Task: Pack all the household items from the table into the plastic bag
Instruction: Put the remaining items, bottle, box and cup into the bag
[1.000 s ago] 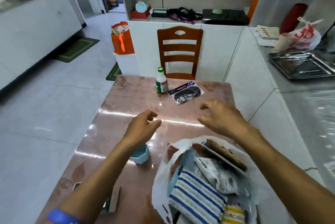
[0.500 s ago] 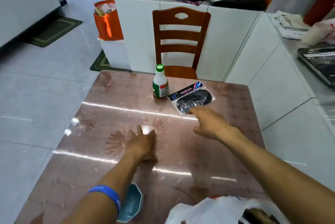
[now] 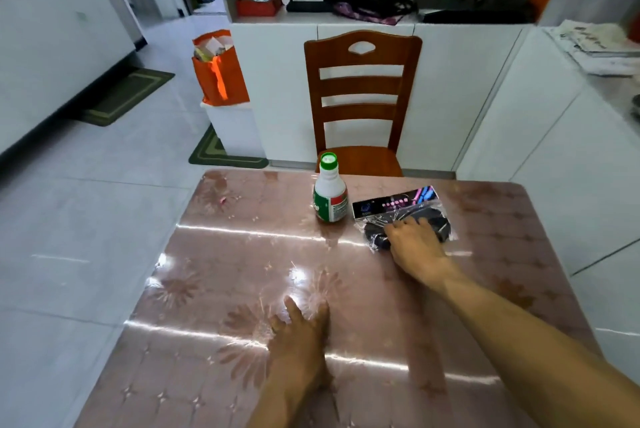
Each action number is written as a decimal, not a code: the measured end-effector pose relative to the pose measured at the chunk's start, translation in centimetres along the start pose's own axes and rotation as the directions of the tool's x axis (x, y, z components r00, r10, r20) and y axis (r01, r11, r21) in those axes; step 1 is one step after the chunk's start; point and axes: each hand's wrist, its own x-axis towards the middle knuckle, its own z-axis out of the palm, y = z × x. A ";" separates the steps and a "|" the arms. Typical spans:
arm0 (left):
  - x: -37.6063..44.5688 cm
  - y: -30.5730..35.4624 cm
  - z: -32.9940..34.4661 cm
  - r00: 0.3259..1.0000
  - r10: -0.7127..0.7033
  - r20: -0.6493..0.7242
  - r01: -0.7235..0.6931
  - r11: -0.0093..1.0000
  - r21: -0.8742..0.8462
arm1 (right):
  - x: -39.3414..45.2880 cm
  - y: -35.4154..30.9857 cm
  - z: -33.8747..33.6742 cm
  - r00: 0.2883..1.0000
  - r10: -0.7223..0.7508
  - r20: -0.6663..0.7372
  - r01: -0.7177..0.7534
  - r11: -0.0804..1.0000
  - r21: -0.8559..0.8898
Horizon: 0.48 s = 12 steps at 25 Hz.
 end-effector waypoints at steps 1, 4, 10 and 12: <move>-0.1 0.1 -0.2 1.000 0.006 0.002 -0.006 1.000 0.014 | -0.4 0.0 -0.3 0.999 -0.026 -0.031 0.026 1.000 0.011; -0.5 0.2 -0.7 1.000 0.002 0.026 -0.003 1.000 0.009 | -3.2 -1.3 -1.2 0.991 -0.118 -0.058 0.127 0.974 0.189; -2.0 0.6 -2.3 0.998 0.023 0.056 -0.026 0.998 0.049 | -9.4 -3.1 -0.1 0.935 0.017 0.354 -0.086 0.980 0.180; -2.4 1.0 -3.6 0.993 0.048 0.104 -0.059 0.993 0.105 | -9.2 -2.8 0.3 0.945 0.031 0.324 -0.092 0.980 0.175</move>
